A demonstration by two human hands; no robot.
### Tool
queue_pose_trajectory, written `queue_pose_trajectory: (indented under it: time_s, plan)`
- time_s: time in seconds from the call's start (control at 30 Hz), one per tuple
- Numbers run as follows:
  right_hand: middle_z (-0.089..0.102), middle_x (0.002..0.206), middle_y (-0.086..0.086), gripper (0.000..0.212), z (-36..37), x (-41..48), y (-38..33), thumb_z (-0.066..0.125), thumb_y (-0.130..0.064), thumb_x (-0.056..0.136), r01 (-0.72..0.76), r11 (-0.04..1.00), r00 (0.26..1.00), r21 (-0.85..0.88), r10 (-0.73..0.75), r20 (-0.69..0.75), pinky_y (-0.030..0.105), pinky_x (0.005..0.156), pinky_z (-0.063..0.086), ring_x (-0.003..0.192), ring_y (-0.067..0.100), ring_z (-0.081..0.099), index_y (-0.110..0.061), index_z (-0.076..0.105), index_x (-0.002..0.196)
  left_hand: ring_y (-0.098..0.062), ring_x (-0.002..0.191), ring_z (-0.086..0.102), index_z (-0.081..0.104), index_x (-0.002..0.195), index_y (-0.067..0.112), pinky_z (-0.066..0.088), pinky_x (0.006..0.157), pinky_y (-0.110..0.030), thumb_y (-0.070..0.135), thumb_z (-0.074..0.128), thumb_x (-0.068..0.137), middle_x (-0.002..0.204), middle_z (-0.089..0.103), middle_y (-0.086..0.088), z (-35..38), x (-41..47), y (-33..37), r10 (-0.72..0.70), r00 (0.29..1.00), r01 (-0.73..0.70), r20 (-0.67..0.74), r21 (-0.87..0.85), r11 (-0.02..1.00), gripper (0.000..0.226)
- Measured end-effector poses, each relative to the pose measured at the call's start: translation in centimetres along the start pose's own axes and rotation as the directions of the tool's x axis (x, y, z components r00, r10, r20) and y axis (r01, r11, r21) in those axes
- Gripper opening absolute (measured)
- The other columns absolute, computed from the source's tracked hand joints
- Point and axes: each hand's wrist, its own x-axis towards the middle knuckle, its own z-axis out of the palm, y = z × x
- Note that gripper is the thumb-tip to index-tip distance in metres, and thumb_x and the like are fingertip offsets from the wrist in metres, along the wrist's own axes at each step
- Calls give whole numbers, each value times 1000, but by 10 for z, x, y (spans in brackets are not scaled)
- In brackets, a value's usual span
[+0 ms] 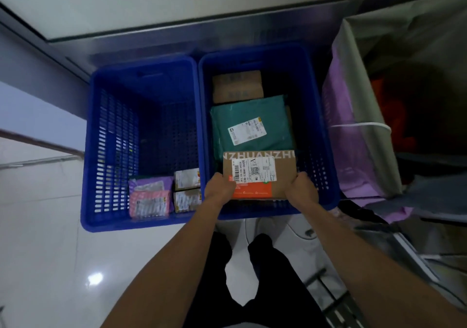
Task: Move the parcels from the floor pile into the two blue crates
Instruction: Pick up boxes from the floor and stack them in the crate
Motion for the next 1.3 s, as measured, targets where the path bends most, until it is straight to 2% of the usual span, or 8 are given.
queue_pose_trajectory:
  time_s: [0.13,0.33,0.5,0.67,0.83,1.0,1.17,1.3]
  plan:
    - [60,117,20,36,21,22,11,53,-17,95,-9,998,998,-63,13,64,34,69,43,93,32,59,2,44,125,-28,83,62,62,111,1,39,56,-31,40,42,97,103,68,-16,19,19,-18,-90,995,89,-51,-25,996,46]
    - [55,128,19,45,45,49,21,47,-25,101,-32,984,986,-174,59,154,35,76,43,111,36,57,2,37,136,-31,108,60,50,123,7,50,85,-38,41,52,95,119,59,-12,59,38,-35,-187,980,183,64,67,981,44]
    - [45,144,22,59,57,69,16,46,-27,101,-62,968,950,-241,132,282,39,95,43,126,37,49,3,28,148,-31,108,61,48,125,5,53,88,-38,42,55,87,124,60,-11,74,62,-36,-264,961,258,81,72,963,53]
    - [47,143,20,58,64,81,16,46,-37,99,-18,967,921,-253,115,373,39,102,43,125,36,50,0,40,143,-24,92,58,54,110,17,47,73,-30,34,52,93,107,59,-5,75,79,-33,-227,965,215,130,98,972,24]
    - [53,136,15,45,54,77,13,42,-28,100,72,953,894,-293,68,442,34,89,43,113,28,55,-5,47,139,-25,95,60,60,118,15,48,74,-31,37,50,93,116,64,-7,75,78,-35,-226,966,213,128,104,971,35]
    - [58,120,10,38,40,66,7,44,-25,100,148,939,852,-309,37,523,33,88,47,105,23,56,-8,51,134,-32,118,56,43,142,13,48,98,-39,47,51,88,137,54,-13,78,58,-31,-247,962,234,118,117,965,64]
    - [62,101,3,19,32,54,-1,45,-30,90,247,911,848,-330,-39,529,31,66,45,89,23,61,-22,55,103,-30,117,57,32,149,9,49,92,-35,47,51,88,138,54,-13,70,41,-19,-218,954,193,207,136,972,74]
    - [62,126,7,25,4,33,-24,44,-25,100,313,902,873,-298,-150,464,32,90,47,108,27,59,-17,59,118,-33,119,56,23,151,-1,45,86,-31,41,52,95,140,53,-19,39,30,6,-134,962,116,236,87,989,76]
